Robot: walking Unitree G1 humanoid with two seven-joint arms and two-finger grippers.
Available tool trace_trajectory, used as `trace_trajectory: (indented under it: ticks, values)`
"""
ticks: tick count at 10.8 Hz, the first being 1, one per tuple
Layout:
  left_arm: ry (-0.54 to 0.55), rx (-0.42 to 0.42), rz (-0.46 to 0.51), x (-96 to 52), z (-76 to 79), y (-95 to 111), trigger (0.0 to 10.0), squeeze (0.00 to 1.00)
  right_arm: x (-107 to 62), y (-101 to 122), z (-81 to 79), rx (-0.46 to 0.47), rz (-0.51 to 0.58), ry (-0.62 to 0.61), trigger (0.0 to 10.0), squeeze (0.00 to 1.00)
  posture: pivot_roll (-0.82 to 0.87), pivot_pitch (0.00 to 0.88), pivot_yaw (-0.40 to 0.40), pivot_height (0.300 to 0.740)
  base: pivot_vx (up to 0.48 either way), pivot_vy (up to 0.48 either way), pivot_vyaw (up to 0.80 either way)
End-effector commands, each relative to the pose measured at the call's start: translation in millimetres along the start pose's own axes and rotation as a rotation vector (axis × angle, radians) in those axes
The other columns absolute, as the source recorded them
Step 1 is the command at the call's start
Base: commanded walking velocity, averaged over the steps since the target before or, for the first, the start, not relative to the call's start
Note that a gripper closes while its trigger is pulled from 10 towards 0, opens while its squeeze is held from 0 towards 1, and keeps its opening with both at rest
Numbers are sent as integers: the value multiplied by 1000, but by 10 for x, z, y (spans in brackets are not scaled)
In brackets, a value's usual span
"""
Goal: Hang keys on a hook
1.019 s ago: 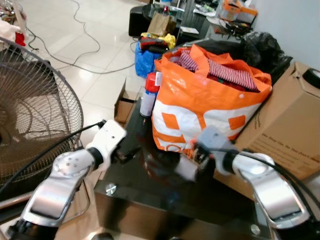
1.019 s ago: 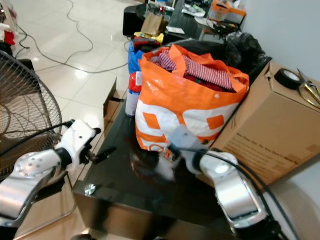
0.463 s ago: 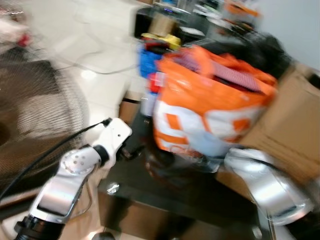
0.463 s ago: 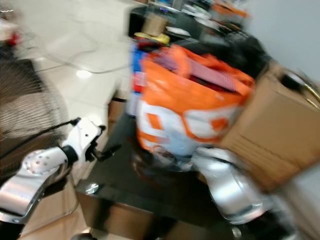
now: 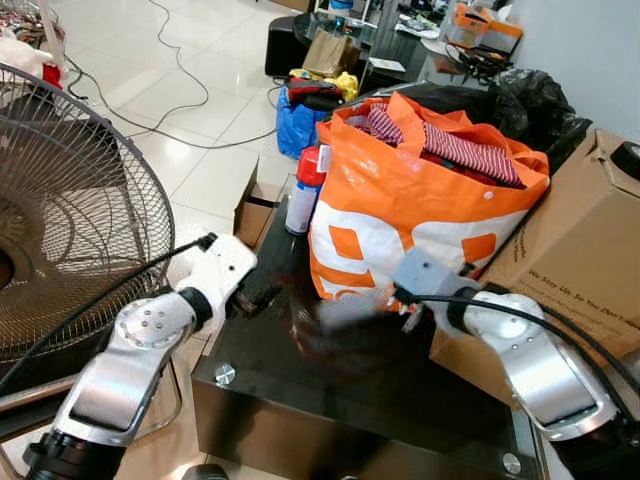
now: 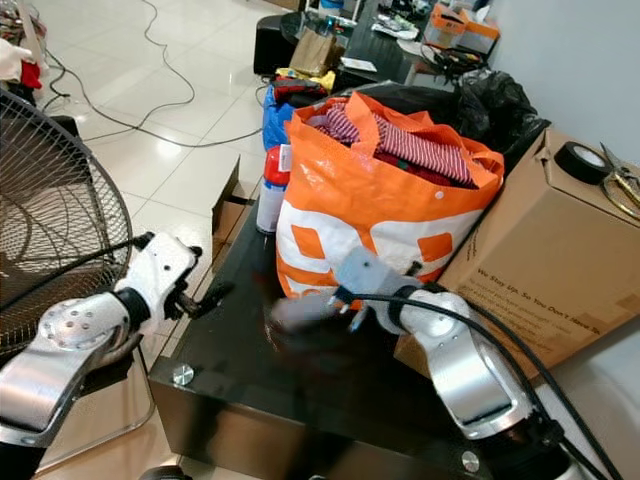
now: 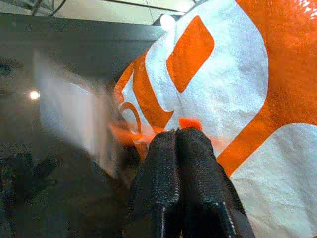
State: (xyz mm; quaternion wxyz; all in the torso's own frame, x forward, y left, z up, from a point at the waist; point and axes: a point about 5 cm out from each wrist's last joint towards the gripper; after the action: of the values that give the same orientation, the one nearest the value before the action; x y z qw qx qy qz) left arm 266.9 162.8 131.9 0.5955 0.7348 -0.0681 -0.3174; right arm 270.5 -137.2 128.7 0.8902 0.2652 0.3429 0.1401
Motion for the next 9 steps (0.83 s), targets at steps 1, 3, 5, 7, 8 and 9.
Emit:
trace_trajectory:
  ticks: [1,3,5,7,8,9]
  values:
    - [-14,6,10,35,41,19,10000,0,-41,3,95,-19,4,-35,0,0,121,0,-210,740,0,0,0]
    - [-28,13,51,98,29,105,10000,0,-59,118,91,-63,93,-11,0,0,117,0,-212,740,0,0,0]
    - [-245,-19,183,227,157,404,10000,0,-76,191,88,-94,153,14,0,0,111,0,-217,740,0,0,0]
    - [-388,84,213,468,313,588,10000,0,-100,231,119,-51,223,1,0,0,81,0,-203,740,0,0,0]
    - [-441,104,236,547,381,661,10000,0,-116,217,115,13,246,-9,0,0,54,0,-179,740,0,0,0]
    - [-485,107,252,584,424,702,10000,0,-126,204,85,45,260,-4,0,0,37,0,-159,740,0,0,0]
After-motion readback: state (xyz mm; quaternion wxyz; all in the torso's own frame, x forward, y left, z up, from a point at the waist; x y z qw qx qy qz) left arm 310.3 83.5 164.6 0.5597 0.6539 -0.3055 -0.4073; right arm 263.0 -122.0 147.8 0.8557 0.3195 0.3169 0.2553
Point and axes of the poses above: a point about 5 cm out from each wrist's last joint towards the gripper, its own x axis pointing out of the wrist towards the gripper, its own y axis along the axis of the wrist's last joint, z = x × y, and after that the axes turned 14 degrees about -x, right-handed
